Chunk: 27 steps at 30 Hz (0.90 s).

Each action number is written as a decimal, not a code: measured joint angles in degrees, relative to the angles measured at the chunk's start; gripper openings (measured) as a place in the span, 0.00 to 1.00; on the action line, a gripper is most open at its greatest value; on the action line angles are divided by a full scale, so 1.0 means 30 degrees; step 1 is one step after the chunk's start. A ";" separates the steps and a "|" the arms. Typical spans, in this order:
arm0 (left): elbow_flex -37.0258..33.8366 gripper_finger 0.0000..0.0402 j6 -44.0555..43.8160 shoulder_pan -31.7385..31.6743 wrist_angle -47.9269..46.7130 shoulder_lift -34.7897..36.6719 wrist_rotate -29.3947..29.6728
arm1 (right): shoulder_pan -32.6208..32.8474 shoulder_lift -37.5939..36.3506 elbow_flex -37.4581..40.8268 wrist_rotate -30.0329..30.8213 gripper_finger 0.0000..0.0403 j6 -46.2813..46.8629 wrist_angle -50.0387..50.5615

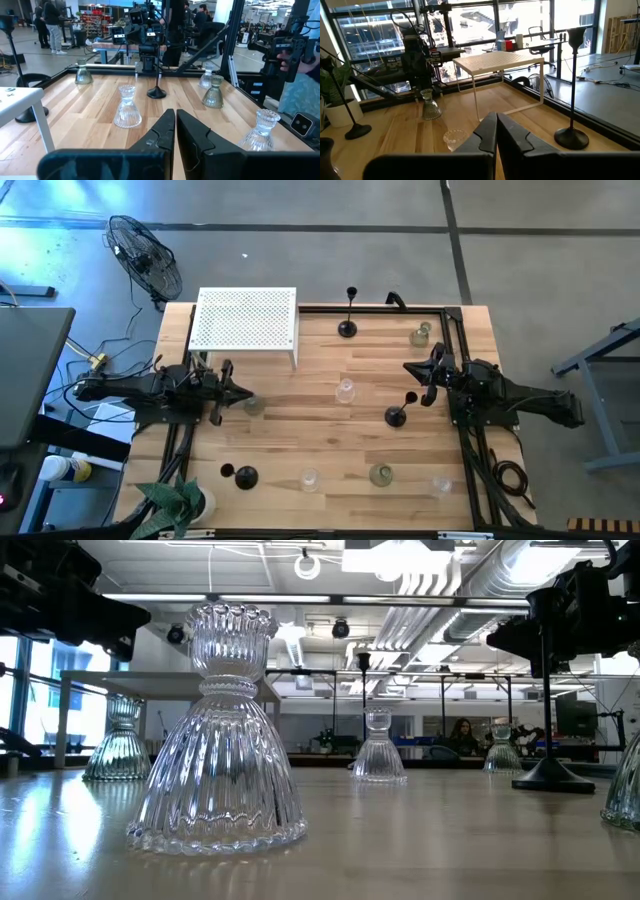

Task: Pick & Place candle stick holders
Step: Put the left green candle holder on the shelf

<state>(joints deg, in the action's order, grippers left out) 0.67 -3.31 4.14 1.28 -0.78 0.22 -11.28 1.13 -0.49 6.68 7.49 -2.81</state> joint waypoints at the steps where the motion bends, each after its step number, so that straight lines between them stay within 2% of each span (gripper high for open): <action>1: 0.0000 0.03 0.0000 0.0000 0.0295 0.0000 0.0149 | -0.0004 0.0000 0.0000 0.0014 0.01 0.0000 0.0000; 4: 0.0307 0.03 0.0347 0.0000 0.0679 0.0015 0.0636 | -0.0004 0.0000 0.0000 0.0116 0.01 0.0000 -0.0227; 8: 0.1741 0.03 0.0604 0.0001 -0.1207 -0.0688 0.1286 | 0.0004 0.0000 0.0000 -0.0261 0.01 0.0000 -0.0481; 12: 0.3624 0.03 0.0240 0.0007 -0.3206 -0.2399 0.3156 | 0.0004 0.0000 0.0000 -0.1664 0.01 0.0000 -0.0503; 17: 0.6950 0.03 -0.0531 0.0007 -0.5565 -0.6339 0.6044 | 0.0011 0.0000 0.0000 -0.1875 0.01 0.0036 -0.0581; 19: 0.8457 0.03 -0.0920 0.0000 -0.6755 -0.8325 0.6639 | 0.0011 0.0000 0.0000 -0.1880 0.01 0.0036 -0.0576; 27: 1.4405 0.03 -0.2157 0.0007 -1.4058 -1.6233 0.6088 | 0.0011 0.0000 0.0000 -0.1873 0.01 -0.0096 -0.0576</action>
<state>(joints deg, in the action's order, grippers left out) 43.88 -9.78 4.16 -40.89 -49.48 18.49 -11.25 1.13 -0.49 1.06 7.20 -4.54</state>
